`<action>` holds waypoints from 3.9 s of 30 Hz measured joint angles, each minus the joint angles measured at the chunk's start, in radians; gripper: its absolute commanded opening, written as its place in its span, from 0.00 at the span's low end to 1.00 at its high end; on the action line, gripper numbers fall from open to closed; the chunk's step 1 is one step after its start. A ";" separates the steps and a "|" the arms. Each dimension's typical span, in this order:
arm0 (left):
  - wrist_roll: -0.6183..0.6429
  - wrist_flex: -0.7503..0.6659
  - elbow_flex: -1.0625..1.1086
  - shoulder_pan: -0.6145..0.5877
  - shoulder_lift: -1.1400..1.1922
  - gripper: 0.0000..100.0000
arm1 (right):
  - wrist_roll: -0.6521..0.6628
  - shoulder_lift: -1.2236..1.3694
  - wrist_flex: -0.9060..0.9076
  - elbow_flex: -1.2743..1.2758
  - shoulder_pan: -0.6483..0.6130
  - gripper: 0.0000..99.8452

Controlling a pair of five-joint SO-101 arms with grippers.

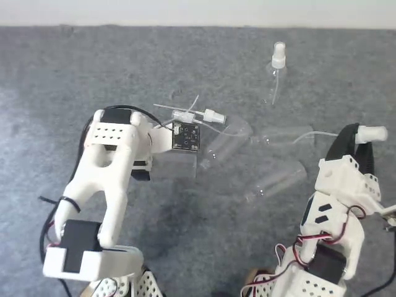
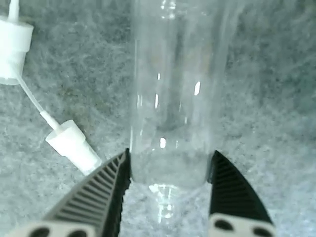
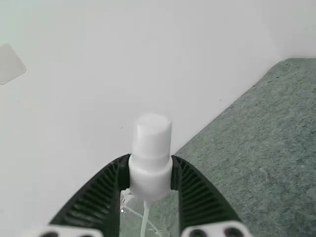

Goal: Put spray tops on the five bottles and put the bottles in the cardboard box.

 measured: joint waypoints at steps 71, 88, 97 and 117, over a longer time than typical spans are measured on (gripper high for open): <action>2.317 0.322 0.005 0.049 -0.002 0.55 | 0.000 0.000 0.000 0.000 0.000 0.01; 2.368 -0.256 0.368 0.002 -0.002 0.42 | 0.000 0.000 0.000 0.000 0.000 0.01; 2.369 -0.293 0.374 0.005 -0.002 0.35 | 0.000 0.000 0.000 0.000 0.000 0.01; 2.070 -0.400 0.302 0.031 -0.002 0.26 | 0.000 0.000 0.000 0.000 0.000 0.01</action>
